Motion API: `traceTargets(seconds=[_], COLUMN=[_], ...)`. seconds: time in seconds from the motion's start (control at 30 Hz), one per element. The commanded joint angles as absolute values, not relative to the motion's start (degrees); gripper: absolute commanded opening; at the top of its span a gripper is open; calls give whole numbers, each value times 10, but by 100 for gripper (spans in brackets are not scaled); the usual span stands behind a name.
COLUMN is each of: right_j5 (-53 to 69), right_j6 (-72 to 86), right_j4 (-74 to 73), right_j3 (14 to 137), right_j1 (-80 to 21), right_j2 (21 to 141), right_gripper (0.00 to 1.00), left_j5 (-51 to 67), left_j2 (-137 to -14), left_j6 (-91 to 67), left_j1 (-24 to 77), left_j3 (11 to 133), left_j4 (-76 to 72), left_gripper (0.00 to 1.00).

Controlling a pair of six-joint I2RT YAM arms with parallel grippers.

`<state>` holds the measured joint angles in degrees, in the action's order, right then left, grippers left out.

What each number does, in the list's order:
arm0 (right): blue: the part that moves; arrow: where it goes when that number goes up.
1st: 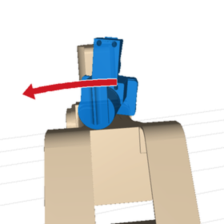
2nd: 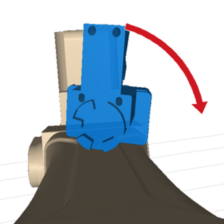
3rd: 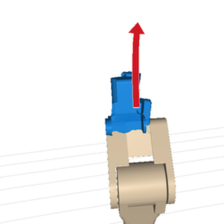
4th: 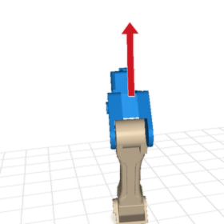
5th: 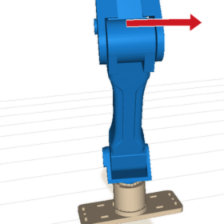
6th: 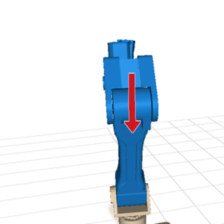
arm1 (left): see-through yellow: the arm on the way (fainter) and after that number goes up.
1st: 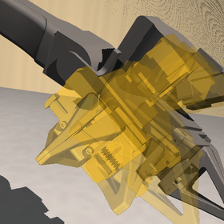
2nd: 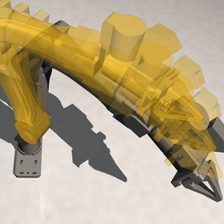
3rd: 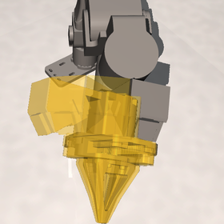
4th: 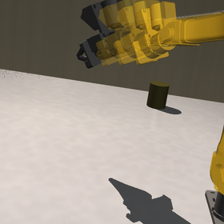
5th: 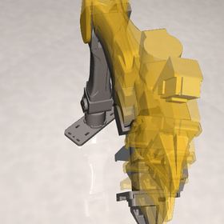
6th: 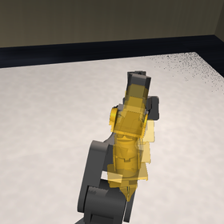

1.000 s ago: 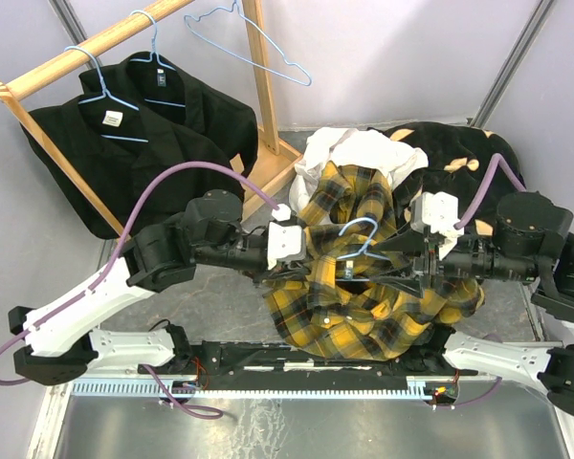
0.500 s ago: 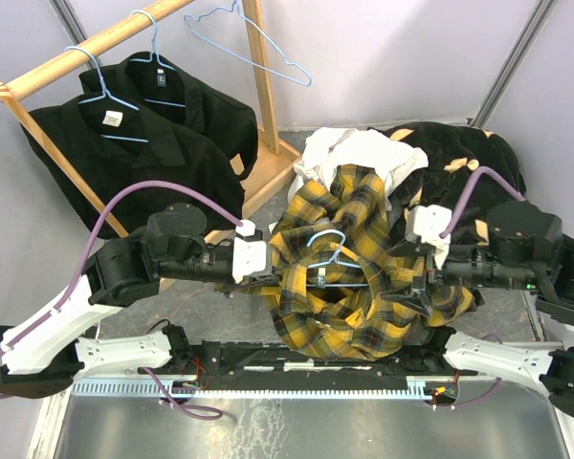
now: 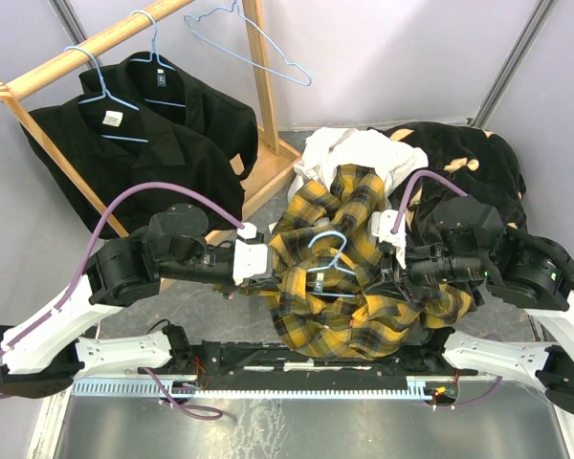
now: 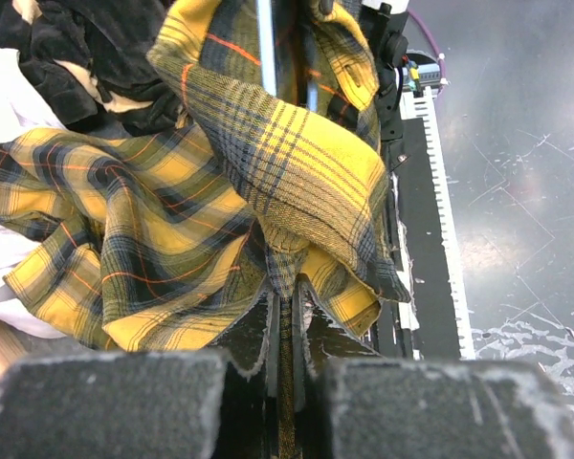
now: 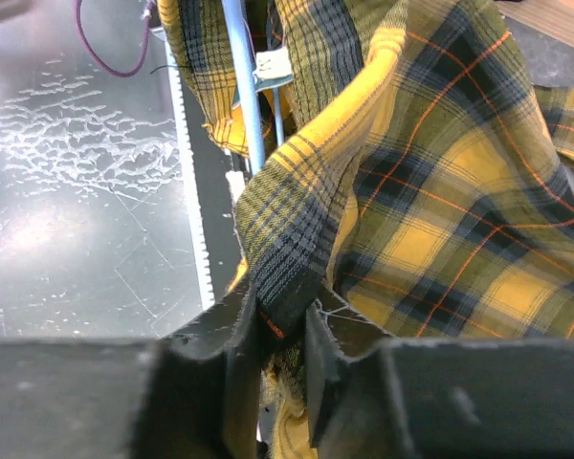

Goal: Place the shirt on the hanger

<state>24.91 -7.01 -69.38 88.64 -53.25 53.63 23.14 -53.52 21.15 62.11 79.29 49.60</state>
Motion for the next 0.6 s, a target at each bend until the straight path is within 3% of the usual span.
traceTargets(seconds=[0.0, 0.07, 0.3, 0.4, 0.5, 0.57], right_j5=[277, 272, 90, 77, 117, 170], right_j6=[-36, -27, -23, -25, -32, -44], right_j4=[-619, -604, -595, -595, -612, -639], right_j3=[866, 859, 867, 867, 880, 900], right_j1=[-536, -536, -536, -536, -536, -536], right_j2=[516, 514, 456, 443, 451, 465], right_gripper=[15, 1, 0, 1, 31, 47], left_j5=[249, 246, 209, 207, 212, 215], left_j2=[-527, -526, -504, -498, -496, -496], left_j6=[236, 235, 221, 217, 216, 217], left_j1=[620, 620, 620, 620, 620, 620], left_j3=[818, 816, 806, 804, 802, 804], left_j4=[469, 469, 469, 465, 460, 460], left_gripper=[3, 3, 3, 3, 3, 3])
